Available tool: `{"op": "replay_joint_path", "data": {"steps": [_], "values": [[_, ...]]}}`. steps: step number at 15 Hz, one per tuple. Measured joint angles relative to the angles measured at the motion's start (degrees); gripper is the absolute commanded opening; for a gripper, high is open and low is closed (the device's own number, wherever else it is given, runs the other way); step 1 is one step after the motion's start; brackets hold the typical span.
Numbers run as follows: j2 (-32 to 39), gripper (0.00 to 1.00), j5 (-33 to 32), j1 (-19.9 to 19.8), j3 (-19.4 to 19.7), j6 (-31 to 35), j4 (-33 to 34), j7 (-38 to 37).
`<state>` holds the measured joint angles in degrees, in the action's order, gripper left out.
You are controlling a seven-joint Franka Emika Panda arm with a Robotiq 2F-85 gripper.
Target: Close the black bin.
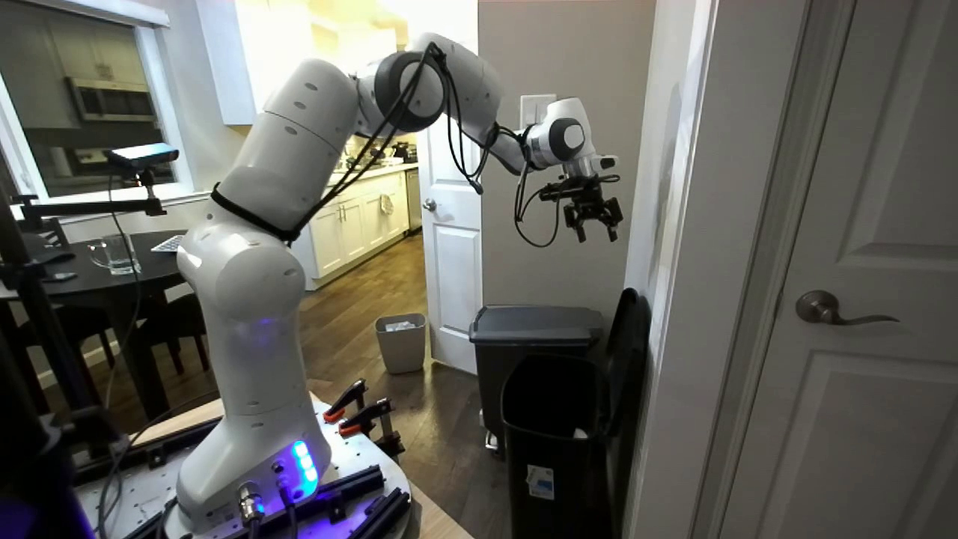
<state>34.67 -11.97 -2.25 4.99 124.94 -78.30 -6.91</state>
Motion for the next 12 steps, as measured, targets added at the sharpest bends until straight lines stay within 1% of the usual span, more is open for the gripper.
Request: {"op": "replay_joint_path", "data": {"steps": [3, 5, 12], "values": [[1.05, 1.0, 0.0, -0.12, 0.57, 1.13, 0.37, 0.01], [2.97, 1.0, 0.0, -0.66, 0.79, 1.64, 1.8, 1.09], [13.99, 1.0, 0.01, -3.07, 0.9, 1.56, 11.54, 7.4]]}}
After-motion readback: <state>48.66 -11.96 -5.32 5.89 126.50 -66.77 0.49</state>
